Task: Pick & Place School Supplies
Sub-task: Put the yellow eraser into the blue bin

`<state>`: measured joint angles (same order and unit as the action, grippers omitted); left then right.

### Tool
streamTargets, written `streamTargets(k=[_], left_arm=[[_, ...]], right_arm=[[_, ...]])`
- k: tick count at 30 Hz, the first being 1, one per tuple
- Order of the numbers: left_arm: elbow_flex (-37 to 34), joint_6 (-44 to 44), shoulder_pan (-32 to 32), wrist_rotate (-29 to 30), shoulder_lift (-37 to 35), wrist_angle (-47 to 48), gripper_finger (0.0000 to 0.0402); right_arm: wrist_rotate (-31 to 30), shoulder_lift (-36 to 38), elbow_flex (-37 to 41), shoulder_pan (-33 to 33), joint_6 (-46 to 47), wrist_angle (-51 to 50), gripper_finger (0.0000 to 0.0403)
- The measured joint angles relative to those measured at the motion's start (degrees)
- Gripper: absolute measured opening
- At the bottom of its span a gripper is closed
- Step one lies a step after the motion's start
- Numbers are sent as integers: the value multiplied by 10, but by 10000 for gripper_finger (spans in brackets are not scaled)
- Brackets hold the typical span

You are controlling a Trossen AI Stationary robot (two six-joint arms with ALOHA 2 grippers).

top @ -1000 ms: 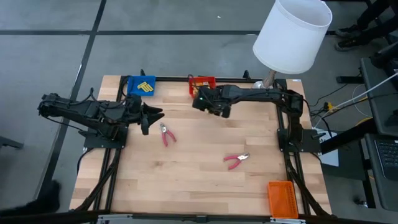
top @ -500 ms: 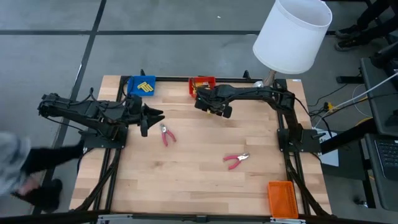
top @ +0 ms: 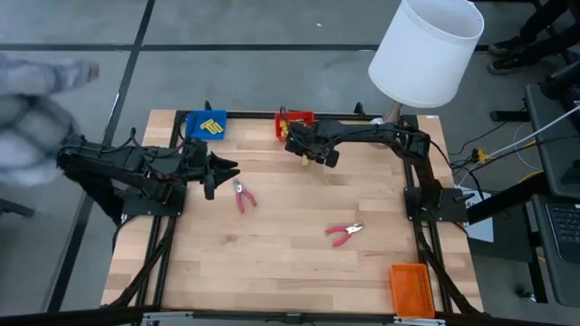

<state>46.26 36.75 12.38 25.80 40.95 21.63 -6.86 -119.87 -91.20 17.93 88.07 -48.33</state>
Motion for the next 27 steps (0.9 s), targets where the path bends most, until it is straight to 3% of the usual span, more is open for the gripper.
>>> streamTargets(k=[7, 13, 27], left_arm=[[0, 0, 0, 0, -6, -1, 143], [0, 0, 0, 0, -9, -6, 143], [0, 10, 0, 0, -10, -9, 143]], right_arm=[[-1, -10, 0, 5, -16, 11, 194], [32, -38, 0, -1, -31, 19, 194], [17, -38, 0, -1, -32, 20, 194]])
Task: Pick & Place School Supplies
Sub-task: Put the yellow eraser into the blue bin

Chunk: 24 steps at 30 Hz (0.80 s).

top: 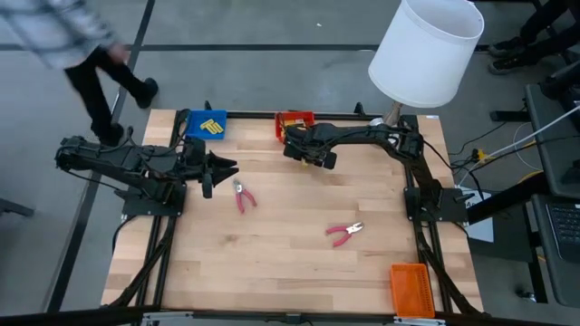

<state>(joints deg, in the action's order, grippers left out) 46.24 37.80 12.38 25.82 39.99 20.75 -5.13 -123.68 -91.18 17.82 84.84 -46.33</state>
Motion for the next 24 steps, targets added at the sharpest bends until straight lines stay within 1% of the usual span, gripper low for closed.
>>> streamTargets(k=[6, 16, 20, 24], left_arm=[[0, 0, 0, 0, 0, -6, 143], [0, 0, 0, -16, 0, -17, 143], [0, 0, 0, -20, 0, -17, 143], [0, 0, 0, -26, 0, -26, 143]], right_arm=[[0, 0, 0, 1, 0, 0, 189], [0, 0, 0, 1, 9, 0, 135], [6, -6, 0, 1, 10, 6, 131], [20, -17, -1, 0, 2, 10, 137]])
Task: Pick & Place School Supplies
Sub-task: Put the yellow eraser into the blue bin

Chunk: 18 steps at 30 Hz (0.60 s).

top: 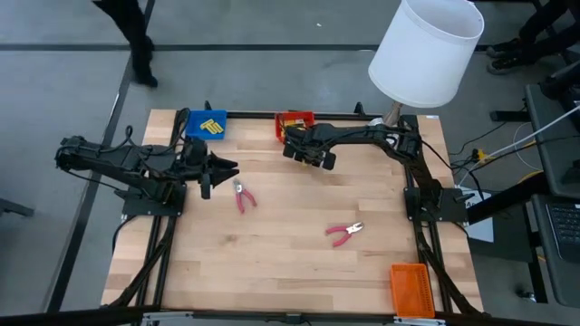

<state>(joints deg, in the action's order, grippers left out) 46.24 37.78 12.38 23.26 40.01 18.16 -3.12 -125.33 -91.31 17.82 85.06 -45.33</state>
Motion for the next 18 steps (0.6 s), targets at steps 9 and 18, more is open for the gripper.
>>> streamTargets(k=[9, 18], left_arm=[[0, 0, 0, -5, 0, -5, 143], [0, 5, 0, -4, 0, -4, 143]], right_arm=[[-5, -5, -1, -4, 0, 1, 137], [-3, -6, 0, -4, -1, -2, 99]])
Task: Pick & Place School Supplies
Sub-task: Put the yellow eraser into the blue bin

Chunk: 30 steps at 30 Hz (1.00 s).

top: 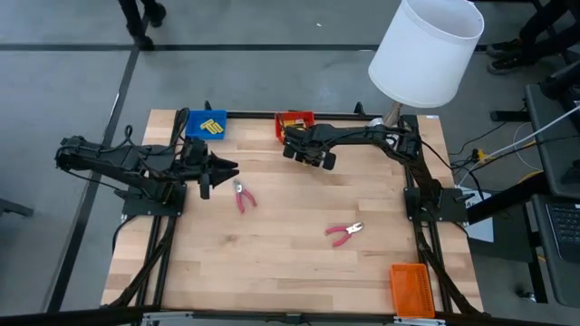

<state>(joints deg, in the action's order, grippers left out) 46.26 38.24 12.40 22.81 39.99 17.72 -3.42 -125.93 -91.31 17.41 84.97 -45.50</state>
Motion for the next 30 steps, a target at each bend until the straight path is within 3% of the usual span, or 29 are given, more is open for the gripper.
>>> streamTargets(k=[9, 18, 22, 30], left_arm=[[0, -3, 0, 4, 0, 6, 143], [0, -1, 0, -18, 2, 66, 143], [0, -88, 14, -74, 3, 99, 143], [0, -278, 61, -57, 29, 50, 144]], right_arm=[[0, 15, 3, -20, -28, 1, 97], [74, 118, 3, -136, -126, 14, 97], [143, 203, 2, -192, -155, 38, 97], [189, 320, 1, -262, -71, 173, 97]])
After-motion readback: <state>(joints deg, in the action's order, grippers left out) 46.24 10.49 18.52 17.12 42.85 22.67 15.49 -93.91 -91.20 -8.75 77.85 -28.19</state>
